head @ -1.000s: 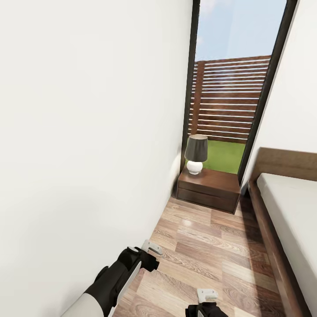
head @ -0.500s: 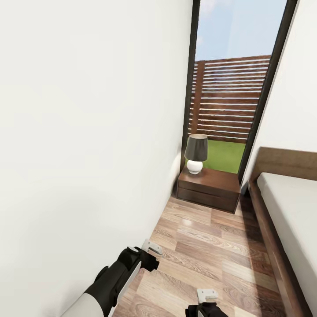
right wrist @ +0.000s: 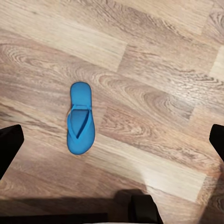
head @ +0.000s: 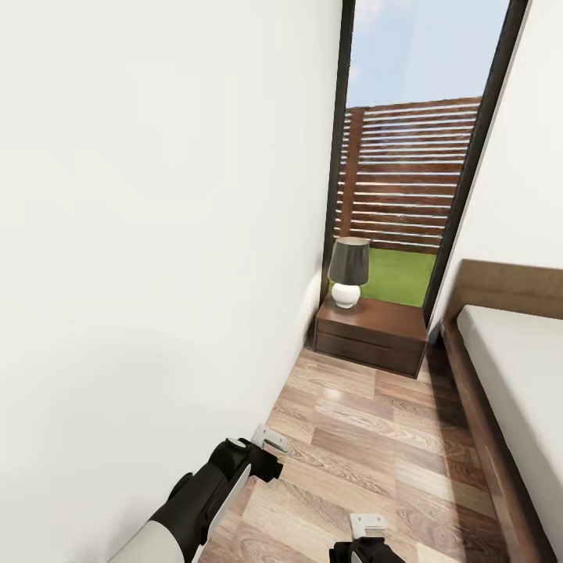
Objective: In the bedroom, move the book from the bed onto either nightstand, and place the two sandals side by side next to the bed.
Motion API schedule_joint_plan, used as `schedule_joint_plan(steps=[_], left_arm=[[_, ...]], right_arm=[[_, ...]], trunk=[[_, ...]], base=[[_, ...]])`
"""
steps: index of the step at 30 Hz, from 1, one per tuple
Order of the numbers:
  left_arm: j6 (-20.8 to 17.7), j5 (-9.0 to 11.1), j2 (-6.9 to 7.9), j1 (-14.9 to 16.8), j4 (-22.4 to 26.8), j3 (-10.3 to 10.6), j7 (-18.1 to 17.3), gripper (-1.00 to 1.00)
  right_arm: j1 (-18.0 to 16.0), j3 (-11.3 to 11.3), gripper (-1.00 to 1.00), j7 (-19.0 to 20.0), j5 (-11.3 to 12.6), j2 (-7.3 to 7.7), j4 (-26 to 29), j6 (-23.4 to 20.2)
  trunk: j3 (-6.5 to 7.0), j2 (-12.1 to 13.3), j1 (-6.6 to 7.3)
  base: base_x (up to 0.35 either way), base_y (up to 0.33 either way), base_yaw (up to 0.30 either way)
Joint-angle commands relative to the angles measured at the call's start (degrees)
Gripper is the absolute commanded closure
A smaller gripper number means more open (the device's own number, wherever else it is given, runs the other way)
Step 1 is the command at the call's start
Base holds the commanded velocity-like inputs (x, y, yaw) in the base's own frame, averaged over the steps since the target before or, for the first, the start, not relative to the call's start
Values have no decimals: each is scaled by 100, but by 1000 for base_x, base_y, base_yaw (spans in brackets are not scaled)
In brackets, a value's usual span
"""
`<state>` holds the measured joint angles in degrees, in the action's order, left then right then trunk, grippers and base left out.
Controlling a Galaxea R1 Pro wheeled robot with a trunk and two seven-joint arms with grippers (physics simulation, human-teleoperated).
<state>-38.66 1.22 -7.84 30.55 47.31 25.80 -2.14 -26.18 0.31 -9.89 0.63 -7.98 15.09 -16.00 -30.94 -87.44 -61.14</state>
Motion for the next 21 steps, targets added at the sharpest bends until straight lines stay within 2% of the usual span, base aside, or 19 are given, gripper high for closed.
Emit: schedule_joint_plan(steps=[1,21], left_arm=[[-24,10,3,4,6,4,-6,-100],[-27,1,18,4,7,5,-6,-100]], right_arm=[[-1,4,-100,-22,7,-2,12,-35],[-1,4,-100,-19,7,-1,4,-35]], trunk=[[-24,-45,-22],[-366,-807,-440]], base=[[0,0,0],[0,0,0]])
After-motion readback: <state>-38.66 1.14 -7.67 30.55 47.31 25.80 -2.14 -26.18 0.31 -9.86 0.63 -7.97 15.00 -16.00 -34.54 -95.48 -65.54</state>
